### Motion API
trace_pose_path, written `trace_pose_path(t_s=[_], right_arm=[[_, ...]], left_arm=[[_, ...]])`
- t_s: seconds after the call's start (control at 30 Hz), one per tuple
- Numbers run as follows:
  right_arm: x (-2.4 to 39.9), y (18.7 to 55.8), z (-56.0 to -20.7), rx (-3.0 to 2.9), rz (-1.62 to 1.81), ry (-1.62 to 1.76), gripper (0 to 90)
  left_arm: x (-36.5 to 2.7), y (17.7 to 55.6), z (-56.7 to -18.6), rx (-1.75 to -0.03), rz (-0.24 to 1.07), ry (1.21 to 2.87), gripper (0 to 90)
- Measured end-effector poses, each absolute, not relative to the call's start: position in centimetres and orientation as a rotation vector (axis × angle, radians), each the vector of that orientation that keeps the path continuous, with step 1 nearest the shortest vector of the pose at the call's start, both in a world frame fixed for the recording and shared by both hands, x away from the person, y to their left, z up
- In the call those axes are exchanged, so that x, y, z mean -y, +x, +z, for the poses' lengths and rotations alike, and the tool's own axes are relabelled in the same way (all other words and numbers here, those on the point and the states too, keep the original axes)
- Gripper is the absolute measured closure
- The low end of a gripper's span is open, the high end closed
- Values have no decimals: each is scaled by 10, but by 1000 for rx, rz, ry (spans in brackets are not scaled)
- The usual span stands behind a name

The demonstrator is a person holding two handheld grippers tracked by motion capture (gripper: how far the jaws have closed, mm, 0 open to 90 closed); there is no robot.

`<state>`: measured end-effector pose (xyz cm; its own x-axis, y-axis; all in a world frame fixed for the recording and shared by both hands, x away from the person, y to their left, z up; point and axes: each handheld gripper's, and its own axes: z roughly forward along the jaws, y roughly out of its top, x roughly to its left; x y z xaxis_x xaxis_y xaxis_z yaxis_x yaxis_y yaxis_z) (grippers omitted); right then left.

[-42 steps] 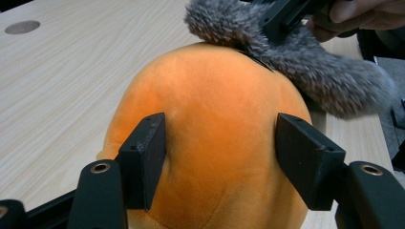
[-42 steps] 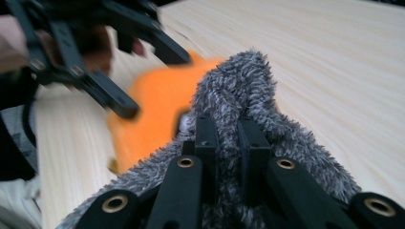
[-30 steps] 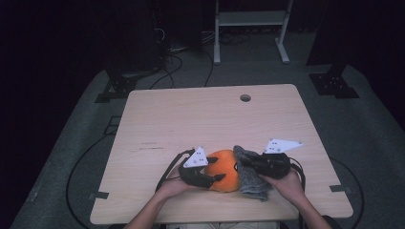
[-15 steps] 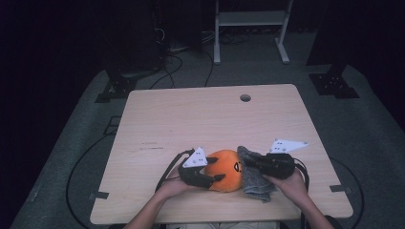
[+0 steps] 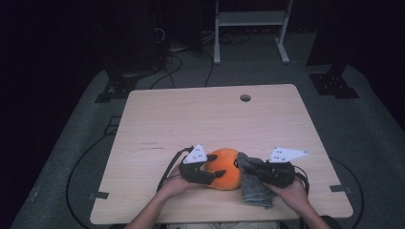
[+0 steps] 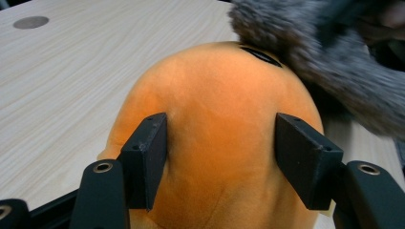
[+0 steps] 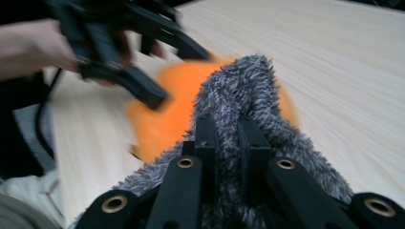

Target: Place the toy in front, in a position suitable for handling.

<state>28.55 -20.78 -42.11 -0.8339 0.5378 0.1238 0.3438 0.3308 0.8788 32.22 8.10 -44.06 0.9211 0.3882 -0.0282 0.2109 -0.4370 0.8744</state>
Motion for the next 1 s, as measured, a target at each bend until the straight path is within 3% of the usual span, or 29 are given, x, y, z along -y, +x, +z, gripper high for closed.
trace_pose_path(t_s=[0.17, 0.2, 0.27, 0.4, 0.6, 0.83, 0.93, 1.0], right_arm=[[197, 287, -424, -2411, 1437, 775, 808], [200, 292, -428, -2407, 1437, 819, 808], [203, 293, -429, -2396, 1427, 834, 807], [219, 301, -437, -2373, 1402, 906, 804], [236, 292, -435, -2337, 1380, 935, 805], [196, 279, -418, -2363, 1426, 717, 804], [190, 285, -427, -2387, 1393, 736, 807], [193, 286, -430, -2387, 1393, 751, 807]], left_arm=[[-81, 326, -437, -428, 223, 2023, 345], [-83, 326, -433, -397, 213, 2000, 225], [-88, 323, -426, -358, 222, 1974, 197], [-88, 322, -431, -327, 239, 2036, 354], [-84, 323, -430, -357, 251, 2029, 412], [-77, 325, -428, -378, 247, 2016, 417], [-82, 325, -429, -404, 221, 1991, 278], [-84, 324, -430, -409, 226, 1993, 282]])
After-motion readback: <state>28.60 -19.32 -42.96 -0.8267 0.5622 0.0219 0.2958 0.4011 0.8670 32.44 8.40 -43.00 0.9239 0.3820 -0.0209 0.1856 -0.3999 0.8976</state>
